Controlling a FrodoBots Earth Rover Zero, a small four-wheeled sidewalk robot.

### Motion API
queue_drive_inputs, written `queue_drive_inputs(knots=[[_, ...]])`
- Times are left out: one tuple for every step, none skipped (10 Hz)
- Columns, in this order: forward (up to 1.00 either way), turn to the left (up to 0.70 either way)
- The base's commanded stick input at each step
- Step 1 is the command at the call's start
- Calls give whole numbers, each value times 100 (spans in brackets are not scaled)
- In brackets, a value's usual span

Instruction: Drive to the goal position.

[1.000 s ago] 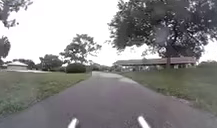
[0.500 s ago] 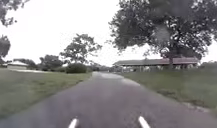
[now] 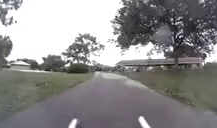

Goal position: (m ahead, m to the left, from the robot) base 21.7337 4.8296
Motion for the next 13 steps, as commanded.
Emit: queue_drive_inputs(knots=[[70, 0], [70, 0], [70, 0], [70, 0], [70, 0], [70, 0], [70, 0], [70, 0], [70, 0], [70, 0], [70, 0], [70, 0], [70, 0]])
